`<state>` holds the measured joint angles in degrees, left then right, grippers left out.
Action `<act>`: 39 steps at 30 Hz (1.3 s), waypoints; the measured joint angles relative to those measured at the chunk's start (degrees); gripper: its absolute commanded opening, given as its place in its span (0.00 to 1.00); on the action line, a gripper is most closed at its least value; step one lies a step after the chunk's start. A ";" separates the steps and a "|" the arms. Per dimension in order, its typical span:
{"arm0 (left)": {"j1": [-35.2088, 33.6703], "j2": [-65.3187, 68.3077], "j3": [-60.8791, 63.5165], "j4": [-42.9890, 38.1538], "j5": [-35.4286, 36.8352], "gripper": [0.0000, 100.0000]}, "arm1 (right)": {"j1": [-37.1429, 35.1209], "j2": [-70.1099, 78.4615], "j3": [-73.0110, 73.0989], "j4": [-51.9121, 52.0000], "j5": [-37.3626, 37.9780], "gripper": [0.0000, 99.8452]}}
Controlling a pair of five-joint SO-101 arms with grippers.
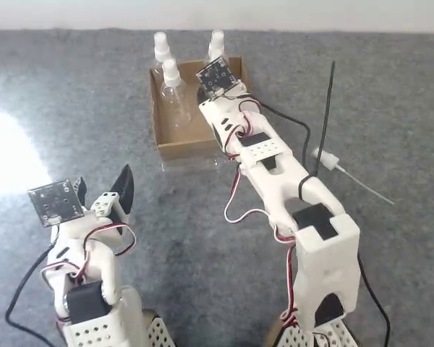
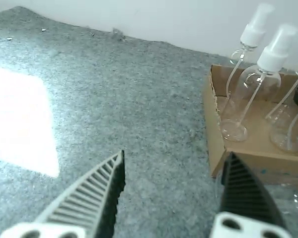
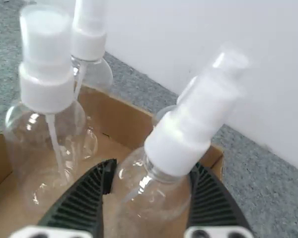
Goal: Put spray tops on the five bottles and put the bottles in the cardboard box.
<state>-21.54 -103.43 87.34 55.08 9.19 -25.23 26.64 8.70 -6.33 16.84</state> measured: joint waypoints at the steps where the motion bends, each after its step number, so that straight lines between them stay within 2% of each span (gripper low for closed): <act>1: 0.00 0.00 0.00 0.00 0.00 0.29 | 0.35 0.62 -0.44 0.00 -0.09 0.06; 39: 0.00 0.00 0.00 0.00 0.00 0.29 | 0.62 1.49 -1.49 -0.18 -0.09 0.06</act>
<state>-21.54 -103.43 87.34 55.08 9.19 -24.62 28.13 7.21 -6.51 16.75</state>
